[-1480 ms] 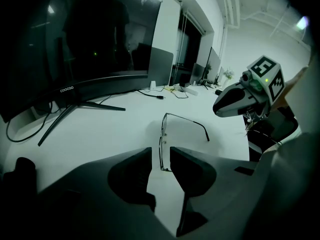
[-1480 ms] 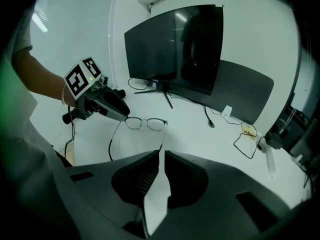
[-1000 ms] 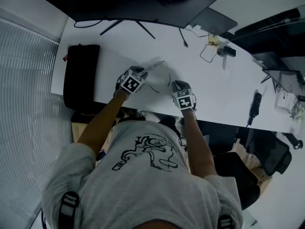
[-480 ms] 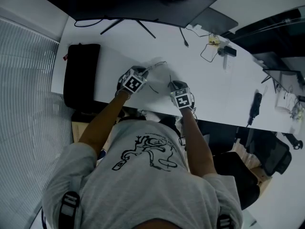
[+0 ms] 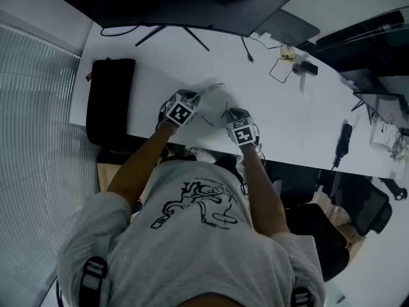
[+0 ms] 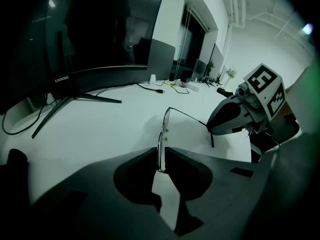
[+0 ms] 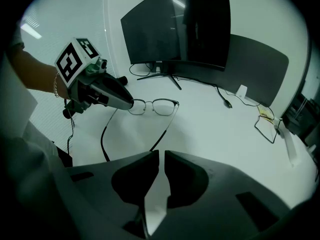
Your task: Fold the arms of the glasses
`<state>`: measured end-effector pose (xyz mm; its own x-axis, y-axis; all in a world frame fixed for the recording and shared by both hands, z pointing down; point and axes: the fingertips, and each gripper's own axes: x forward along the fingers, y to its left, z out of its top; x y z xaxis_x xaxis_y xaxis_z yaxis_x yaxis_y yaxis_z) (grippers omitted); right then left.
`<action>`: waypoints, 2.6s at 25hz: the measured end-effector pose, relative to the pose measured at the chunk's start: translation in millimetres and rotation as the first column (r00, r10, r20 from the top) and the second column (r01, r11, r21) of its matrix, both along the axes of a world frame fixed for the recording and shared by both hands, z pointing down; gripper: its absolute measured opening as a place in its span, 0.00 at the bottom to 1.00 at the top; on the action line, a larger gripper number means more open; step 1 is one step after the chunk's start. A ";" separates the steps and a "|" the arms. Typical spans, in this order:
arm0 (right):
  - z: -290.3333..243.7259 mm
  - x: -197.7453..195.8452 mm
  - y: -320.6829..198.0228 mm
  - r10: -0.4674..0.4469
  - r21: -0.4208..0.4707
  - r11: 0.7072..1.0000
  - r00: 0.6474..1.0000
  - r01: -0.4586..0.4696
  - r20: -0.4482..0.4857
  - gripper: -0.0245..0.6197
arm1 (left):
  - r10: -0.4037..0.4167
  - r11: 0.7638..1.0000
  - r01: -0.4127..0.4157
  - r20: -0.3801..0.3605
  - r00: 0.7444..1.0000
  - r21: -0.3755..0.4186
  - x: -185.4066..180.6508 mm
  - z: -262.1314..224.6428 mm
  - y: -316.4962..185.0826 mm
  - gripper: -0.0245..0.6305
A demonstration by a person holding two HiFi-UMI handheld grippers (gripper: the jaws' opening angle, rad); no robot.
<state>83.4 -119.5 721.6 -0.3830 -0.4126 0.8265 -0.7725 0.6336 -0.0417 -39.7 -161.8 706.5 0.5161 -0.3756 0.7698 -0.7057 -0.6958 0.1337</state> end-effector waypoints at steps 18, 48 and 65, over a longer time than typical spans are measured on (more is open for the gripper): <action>-0.8 -8.1 6.4 -0.009 -0.005 1.000 1.000 0.009 0.019 0.11 | -0.013 1.000 0.013 0.005 1.000 0.001 4.0 -0.5 6.5 0.14; -5.2 -26.3 20.9 -0.044 -0.004 0.999 0.999 0.044 0.028 0.11 | -0.008 1.000 0.008 0.011 1.000 0.000 9.6 -2.3 26.2 0.13; -7.1 -35.3 30.2 -0.056 -0.008 0.998 0.998 0.057 0.038 0.11 | 0.007 1.000 -0.007 0.009 1.000 -0.007 15.2 -2.2 42.0 0.13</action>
<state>48.1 -89.3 714.5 -0.4364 -0.3823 0.8145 -0.7332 0.6758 -0.0757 -24.5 -119.8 704.3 0.5115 -0.3667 0.7771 -0.7023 -0.6995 0.1321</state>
